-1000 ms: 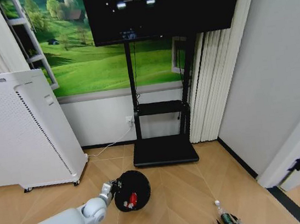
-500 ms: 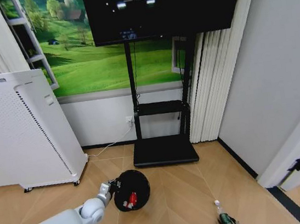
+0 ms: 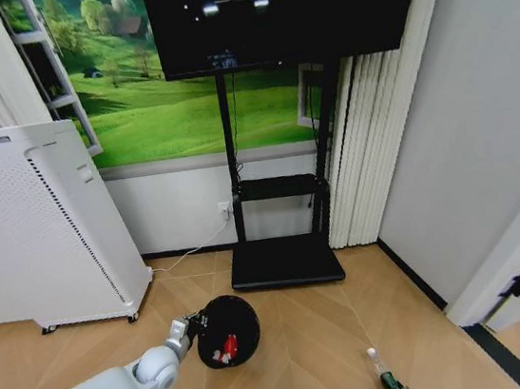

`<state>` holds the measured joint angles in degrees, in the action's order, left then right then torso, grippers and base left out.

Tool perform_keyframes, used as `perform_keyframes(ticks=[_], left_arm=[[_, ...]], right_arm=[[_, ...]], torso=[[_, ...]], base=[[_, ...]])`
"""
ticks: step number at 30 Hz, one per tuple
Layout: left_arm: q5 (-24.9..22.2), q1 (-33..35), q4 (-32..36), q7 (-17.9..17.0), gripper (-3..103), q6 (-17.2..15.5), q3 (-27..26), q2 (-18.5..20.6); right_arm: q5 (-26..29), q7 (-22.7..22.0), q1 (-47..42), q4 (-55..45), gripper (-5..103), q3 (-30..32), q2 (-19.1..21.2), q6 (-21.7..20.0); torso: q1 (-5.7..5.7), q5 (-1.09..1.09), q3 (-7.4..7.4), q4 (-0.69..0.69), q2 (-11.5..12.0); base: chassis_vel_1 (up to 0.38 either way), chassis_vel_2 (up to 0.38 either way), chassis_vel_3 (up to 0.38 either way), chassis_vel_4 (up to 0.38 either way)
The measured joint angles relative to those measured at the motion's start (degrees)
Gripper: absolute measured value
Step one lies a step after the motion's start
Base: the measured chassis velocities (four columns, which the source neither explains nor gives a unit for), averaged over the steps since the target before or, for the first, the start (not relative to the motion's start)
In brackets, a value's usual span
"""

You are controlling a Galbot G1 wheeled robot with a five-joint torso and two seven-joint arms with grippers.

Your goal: Pick up the trash bin and place the garbage on the floor into it.

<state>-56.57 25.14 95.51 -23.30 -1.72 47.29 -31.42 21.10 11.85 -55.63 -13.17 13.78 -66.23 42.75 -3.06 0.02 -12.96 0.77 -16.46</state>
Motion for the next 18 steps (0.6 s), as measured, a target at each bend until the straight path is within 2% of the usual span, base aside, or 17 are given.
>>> perform_keyframes(ticks=[8, 11, 14, 18], left_arm=[[-1.0, -1.1, -1.6, -0.6, 7, -0.2, 0.5, -2.1], [-1.7, -2.0, -1.1, -1.0, 7, -0.5, 1.1, -2.3], [-2.8, -5.1, -2.1, -1.7, 7, -0.7, 4.2, -3.4], [-4.8, -6.7, -3.1, -3.0, 7, -0.7, 6.0, -5.1]], right_arm=[[1.8, -0.2, -1.9, -7.4, 27, -0.5, 5.8, 2.9], [2.6, 0.1, -2.9, -10.8, 27, -0.7, 8.1, 3.0], [1.8, 0.9, -4.3, -17.0, 27, -0.7, 10.8, 3.1], [1.6, 0.6, -6.0, -22.8, 27, -0.8, 12.3, 3.1]], torso=[[0.00, -0.07, 0.00, 0.02, 0.0], [0.00, 0.00, 0.00, 0.02, 0.0], [0.00, -0.01, 0.00, -0.01, 0.0], [-0.01, 0.00, 0.00, -0.01, 0.0]], base=[[0.000, 0.000, 0.000, 0.000], [0.000, 0.000, 0.000, 0.000], [0.000, 0.000, 0.000, 0.000], [0.000, 0.000, 0.000, 0.000]])
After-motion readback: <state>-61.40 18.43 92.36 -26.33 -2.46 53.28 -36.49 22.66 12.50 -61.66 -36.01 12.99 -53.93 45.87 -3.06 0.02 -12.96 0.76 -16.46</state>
